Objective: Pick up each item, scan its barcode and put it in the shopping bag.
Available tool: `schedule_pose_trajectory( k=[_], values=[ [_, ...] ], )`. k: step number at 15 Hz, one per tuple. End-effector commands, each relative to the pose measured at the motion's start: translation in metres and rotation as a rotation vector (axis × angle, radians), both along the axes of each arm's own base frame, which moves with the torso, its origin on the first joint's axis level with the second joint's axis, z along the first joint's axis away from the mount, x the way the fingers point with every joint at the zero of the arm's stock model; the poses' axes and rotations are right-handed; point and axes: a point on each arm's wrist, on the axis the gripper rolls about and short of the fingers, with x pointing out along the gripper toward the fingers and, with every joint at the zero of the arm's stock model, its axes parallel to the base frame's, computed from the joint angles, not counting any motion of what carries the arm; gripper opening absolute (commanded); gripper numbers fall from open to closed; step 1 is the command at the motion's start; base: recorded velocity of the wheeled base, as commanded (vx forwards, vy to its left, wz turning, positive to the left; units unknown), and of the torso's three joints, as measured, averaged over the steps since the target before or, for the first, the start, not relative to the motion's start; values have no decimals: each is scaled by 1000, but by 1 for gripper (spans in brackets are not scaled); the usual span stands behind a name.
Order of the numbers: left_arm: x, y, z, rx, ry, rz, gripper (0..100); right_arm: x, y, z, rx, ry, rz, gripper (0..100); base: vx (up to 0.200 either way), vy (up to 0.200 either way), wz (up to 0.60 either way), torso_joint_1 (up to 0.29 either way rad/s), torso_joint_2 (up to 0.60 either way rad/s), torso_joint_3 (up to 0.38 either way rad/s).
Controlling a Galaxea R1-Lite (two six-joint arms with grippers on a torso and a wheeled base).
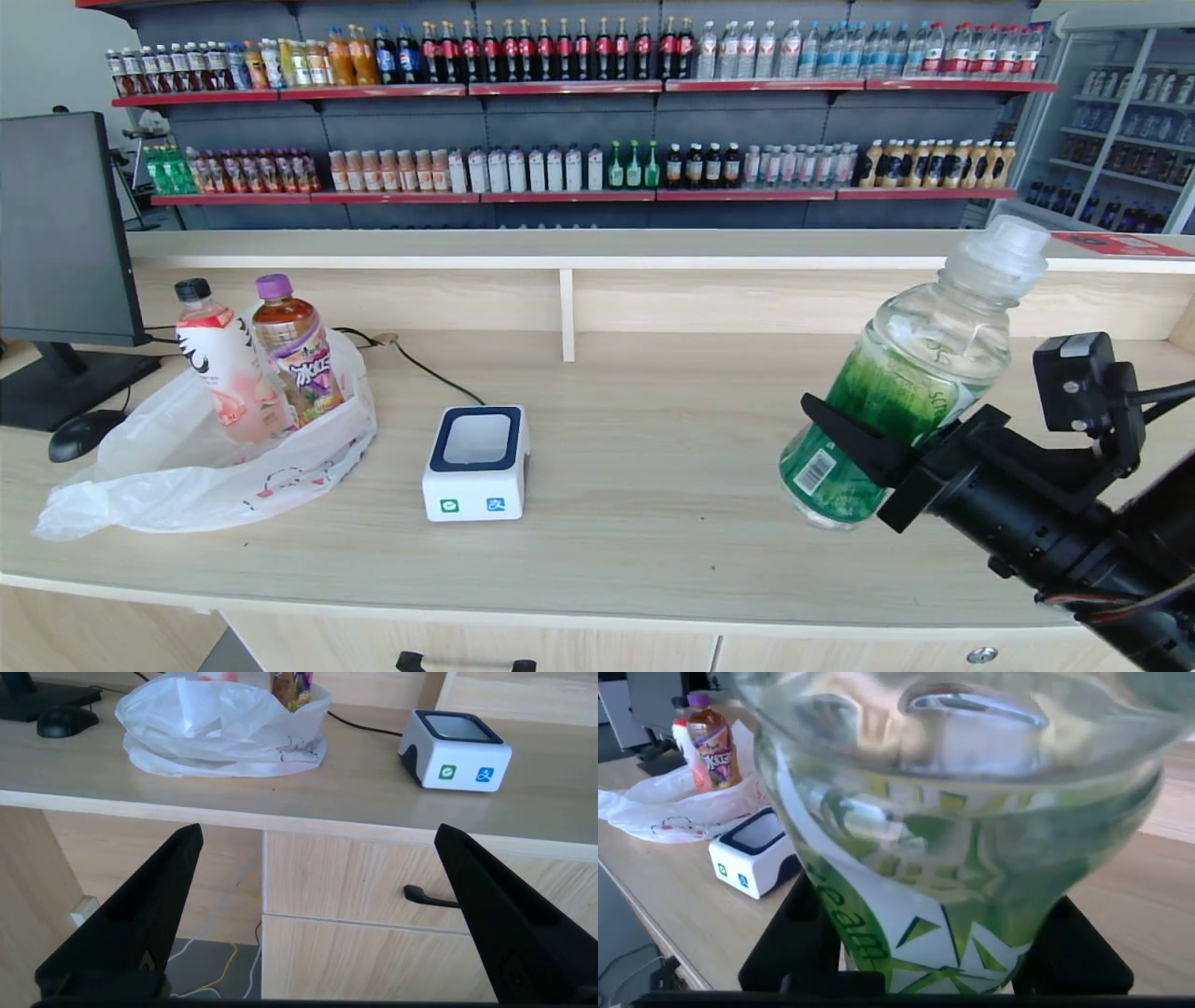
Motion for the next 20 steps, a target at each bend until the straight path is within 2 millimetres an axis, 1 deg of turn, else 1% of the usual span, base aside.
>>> schedule_pose_trajectory(
  k=[1, 3, 7, 10, 13, 14, 16, 18, 20],
  values=[
    [0, 0, 0, 0, 1, 1, 100, -5, -2, 2, 11, -5, 7, 0, 0, 0, 0, 0, 0, 0],
    [0, 0, 0, 0, -1, 1, 100, -9, 9, 3, 13, -5, 61, 0, 0, 0, 0, 0, 0, 0],
    [0, 0, 0, 0, 1, 1, 100, -11, 11, 2, 13, -3, 73, 0, 0, 0, 0, 0, 0, 0],
    [0, 0, 0, 0, -1, 1, 100, -16, 24, 4, 29, -2, 134, 0, 0, 0, 0, 0, 0, 0],
    [0, 0, 0, 0, -1, 1, 100, -19, 34, 0, 23, 15, 182, 0, 0, 0, 0, 0, 0, 0],
    [0, 0, 0, 0, 1, 1, 100, -26, 37, -4, 27, 45, 216, 0, 0, 0, 0, 0, 0, 0],
    [0, 0, 0, 0, 1, 1, 100, -44, 42, -2, 74, 82, 299, 0, 0, 0, 0, 0, 0, 0],
    [0, 0, -1, 0, 2, 1, 100, -55, 48, 6, 144, 97, 369, 0, 0, 0, 0, 0, 0, 0],
    [0, 0, 0, 0, -1, 1, 100, -57, 53, 19, 237, 110, 426, 0, 0, 0, 0, 0, 0, 0]
  ],
)
